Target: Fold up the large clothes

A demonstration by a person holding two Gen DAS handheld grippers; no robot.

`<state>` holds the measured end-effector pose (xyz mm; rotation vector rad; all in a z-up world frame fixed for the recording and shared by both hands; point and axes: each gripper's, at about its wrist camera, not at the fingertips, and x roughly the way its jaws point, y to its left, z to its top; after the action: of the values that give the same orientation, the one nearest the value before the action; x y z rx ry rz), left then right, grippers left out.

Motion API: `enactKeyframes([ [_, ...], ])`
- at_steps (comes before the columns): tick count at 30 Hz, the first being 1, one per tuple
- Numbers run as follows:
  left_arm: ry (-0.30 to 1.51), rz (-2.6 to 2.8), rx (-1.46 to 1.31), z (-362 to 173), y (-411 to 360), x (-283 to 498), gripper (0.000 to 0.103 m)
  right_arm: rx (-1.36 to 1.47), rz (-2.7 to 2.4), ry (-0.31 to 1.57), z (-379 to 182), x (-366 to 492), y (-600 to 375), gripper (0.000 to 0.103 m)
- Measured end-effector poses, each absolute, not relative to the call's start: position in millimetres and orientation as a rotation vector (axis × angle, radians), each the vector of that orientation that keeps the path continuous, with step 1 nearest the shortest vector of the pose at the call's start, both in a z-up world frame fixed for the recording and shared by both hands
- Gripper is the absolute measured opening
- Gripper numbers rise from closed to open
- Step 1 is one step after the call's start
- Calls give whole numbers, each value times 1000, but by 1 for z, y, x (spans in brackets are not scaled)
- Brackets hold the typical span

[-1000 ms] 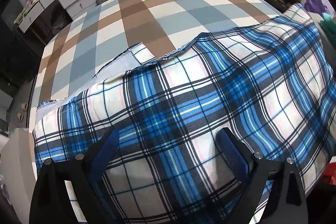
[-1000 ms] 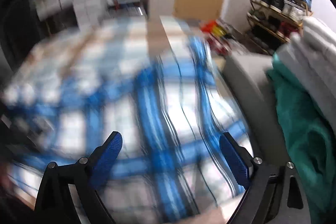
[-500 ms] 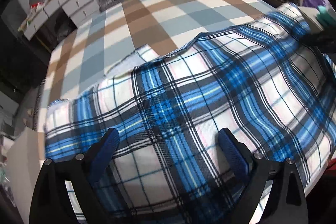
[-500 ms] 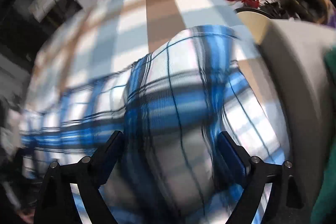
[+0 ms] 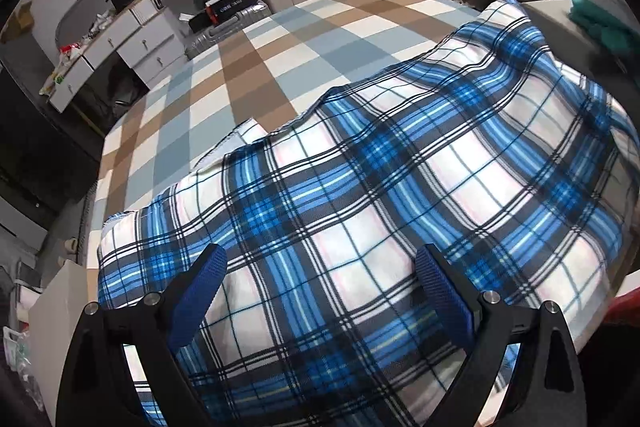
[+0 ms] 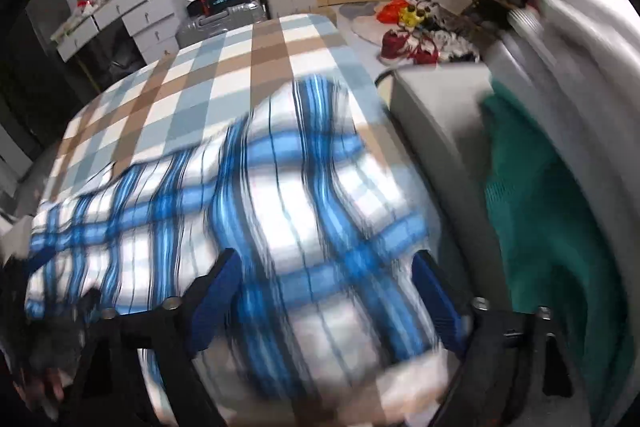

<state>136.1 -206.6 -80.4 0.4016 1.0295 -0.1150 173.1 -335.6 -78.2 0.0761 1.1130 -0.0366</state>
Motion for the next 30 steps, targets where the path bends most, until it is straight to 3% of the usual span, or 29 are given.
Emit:
enactKeyframes([
  [6, 1071, -107, 360, -86, -198, 144, 94, -113, -121, 1286, -137, 215, -319, 78],
  [8, 1079, -106, 351, -86, -198, 146, 94, -211, -148, 1245, -135, 211, -314, 86],
  [11, 1079, -96, 359, -86, -201, 147, 94, -298, -185, 1227, -126, 204, -316, 86],
  [19, 937, -183, 368, -60, -223, 126, 94, -57, 59, 1148, -73, 139, -320, 86],
  [21, 894, -259, 379, -54, -234, 116, 94, -79, 130, 1192, -84, 125, -300, 86],
  [24, 934, -296, 485, -71, -253, 109, 94, -392, 73, 1261, -123, 108, -265, 86],
  [26, 1001, -280, 554, -93, -260, 110, 94, -418, 43, 1202, -126, 102, -266, 93],
  [30, 1051, -281, 456, -95, -247, 119, 95, -363, 0, 1238, -118, 105, -274, 91],
])
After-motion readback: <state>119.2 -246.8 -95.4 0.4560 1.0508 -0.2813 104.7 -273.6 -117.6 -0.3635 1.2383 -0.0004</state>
